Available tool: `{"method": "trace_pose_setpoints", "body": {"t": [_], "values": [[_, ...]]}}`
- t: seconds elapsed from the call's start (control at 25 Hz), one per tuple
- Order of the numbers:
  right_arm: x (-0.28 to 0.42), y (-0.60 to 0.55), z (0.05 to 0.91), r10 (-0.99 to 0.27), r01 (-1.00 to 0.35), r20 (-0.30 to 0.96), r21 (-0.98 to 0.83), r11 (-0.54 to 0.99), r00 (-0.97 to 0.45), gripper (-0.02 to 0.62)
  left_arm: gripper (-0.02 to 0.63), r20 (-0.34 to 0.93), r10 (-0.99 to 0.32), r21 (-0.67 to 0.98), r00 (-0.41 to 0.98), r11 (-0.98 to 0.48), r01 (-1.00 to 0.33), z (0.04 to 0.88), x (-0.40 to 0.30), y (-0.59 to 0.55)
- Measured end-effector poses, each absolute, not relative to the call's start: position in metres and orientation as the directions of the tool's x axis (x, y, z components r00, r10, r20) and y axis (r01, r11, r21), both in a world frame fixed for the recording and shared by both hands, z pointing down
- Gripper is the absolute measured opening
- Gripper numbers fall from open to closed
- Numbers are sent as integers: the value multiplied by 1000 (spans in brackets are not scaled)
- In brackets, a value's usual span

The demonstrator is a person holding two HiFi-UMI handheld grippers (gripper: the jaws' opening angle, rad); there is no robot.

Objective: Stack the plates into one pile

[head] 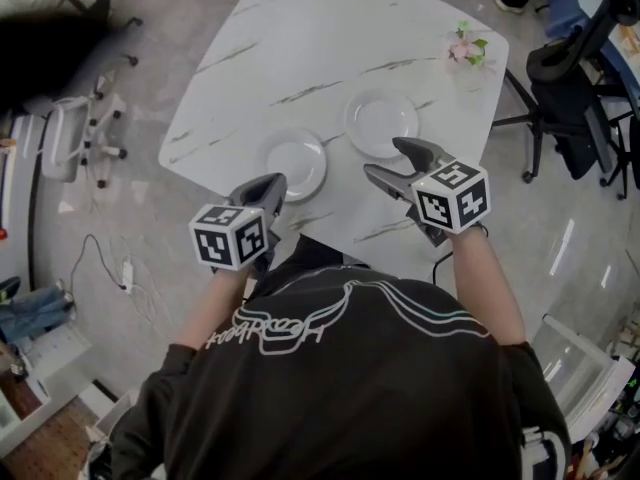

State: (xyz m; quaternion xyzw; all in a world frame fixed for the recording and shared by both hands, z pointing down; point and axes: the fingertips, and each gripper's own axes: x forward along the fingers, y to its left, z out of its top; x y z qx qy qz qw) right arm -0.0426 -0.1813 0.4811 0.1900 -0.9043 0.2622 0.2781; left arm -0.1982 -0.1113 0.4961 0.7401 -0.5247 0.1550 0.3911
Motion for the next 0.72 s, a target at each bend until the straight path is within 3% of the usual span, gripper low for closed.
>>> {"method": "trace_pose_setpoints", "body": {"t": [0.24, 0.72], "values": [[-79, -160, 483, -120, -416, 593, -393, 820, -796, 321, 25, 641, -682, 391, 352, -104, -915, 495, -215, -92], [-138, -153, 516, -57, -398, 622, -425, 813, -781, 319, 24, 701, -653, 337, 289, -54, -940, 519, -256, -83]]}}
